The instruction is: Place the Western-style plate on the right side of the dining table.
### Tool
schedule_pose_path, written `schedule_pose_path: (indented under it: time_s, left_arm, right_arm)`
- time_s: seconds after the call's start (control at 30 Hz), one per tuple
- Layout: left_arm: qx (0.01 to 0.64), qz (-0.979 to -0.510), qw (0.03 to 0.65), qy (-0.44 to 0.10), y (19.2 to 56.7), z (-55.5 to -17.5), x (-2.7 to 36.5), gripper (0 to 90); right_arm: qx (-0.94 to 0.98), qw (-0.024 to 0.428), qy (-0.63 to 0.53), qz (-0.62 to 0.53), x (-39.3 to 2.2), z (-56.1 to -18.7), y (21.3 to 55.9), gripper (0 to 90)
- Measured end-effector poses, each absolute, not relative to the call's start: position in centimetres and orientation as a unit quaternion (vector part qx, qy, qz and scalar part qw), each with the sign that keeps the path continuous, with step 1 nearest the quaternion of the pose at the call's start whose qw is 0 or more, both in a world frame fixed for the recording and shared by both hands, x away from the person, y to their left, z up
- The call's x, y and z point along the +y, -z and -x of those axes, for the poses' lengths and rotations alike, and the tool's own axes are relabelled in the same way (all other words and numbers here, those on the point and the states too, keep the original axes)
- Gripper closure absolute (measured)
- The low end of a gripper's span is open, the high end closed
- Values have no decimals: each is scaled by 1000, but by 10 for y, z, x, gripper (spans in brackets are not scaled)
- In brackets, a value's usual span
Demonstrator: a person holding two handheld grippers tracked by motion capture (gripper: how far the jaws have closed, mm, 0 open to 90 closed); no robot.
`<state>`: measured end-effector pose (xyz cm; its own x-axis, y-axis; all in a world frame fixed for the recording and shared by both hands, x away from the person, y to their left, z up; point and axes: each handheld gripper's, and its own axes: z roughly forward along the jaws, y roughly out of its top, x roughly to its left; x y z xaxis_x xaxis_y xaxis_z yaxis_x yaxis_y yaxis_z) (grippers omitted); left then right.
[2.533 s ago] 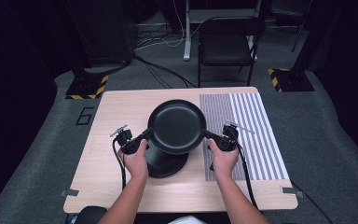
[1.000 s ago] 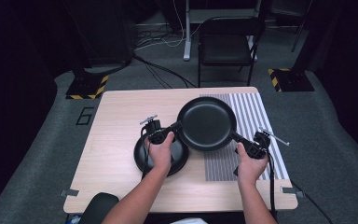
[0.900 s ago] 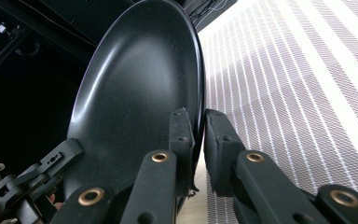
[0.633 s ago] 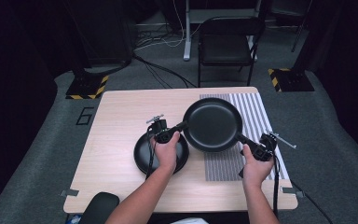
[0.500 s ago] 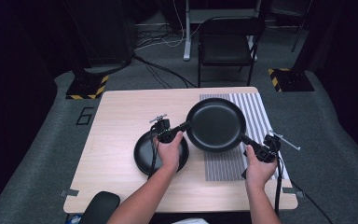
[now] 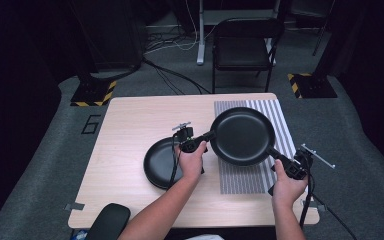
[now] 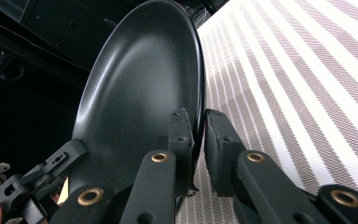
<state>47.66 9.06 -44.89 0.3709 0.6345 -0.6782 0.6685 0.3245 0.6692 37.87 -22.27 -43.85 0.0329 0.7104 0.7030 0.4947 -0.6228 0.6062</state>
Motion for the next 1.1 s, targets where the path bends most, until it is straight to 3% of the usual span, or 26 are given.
schedule_pose_path:
  time_s: [1.1]
  left_arm:
    - [559, -587, 584, 44, 468, -492, 55, 828]
  right_arm:
    - [395, 107, -541, -735, -252, -374, 455, 814]
